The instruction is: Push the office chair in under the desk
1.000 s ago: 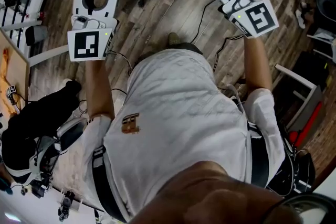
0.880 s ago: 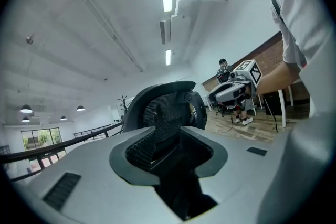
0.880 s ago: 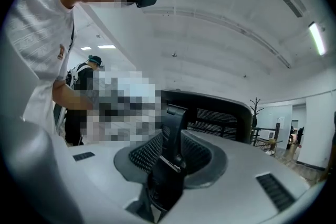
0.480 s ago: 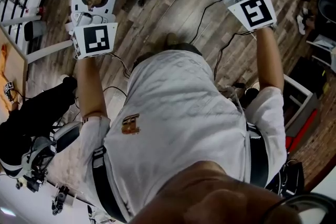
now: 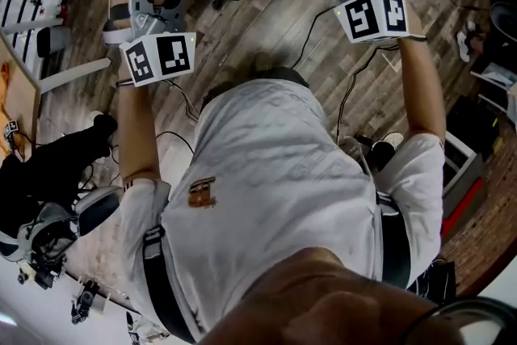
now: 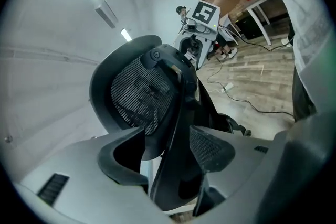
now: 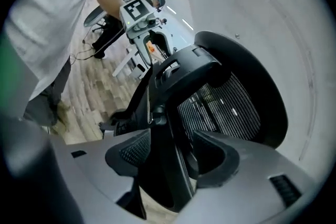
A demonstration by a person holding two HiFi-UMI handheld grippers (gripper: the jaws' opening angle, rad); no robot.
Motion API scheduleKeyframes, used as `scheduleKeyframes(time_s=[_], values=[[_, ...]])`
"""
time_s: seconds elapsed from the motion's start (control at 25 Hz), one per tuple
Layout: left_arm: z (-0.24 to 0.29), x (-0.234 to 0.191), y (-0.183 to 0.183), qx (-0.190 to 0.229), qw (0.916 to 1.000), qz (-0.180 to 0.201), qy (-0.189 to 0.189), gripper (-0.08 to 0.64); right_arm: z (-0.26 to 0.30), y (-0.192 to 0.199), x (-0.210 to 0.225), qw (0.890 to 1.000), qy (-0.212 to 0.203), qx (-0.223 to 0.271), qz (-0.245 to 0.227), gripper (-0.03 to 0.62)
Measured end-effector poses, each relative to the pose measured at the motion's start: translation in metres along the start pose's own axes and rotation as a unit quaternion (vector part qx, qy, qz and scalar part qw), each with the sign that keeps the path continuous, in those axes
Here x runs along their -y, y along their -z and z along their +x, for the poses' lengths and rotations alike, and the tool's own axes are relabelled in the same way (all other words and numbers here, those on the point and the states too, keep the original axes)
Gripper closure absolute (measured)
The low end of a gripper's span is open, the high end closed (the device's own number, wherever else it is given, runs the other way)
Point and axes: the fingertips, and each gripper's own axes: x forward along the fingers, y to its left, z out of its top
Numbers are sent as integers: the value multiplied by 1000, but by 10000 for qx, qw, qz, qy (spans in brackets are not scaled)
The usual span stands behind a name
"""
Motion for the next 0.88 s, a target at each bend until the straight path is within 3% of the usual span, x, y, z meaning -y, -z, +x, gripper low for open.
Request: scheduleKeyframes(time_s=[0.4,0.88], values=[[34,17,2,-550,9970,501,226,247,29,12,-5,9943,26,-388,-991,344],[75,3,8,-955,9892,1113,32,229,61,37,14,9879,217,-655,-1391,343]])
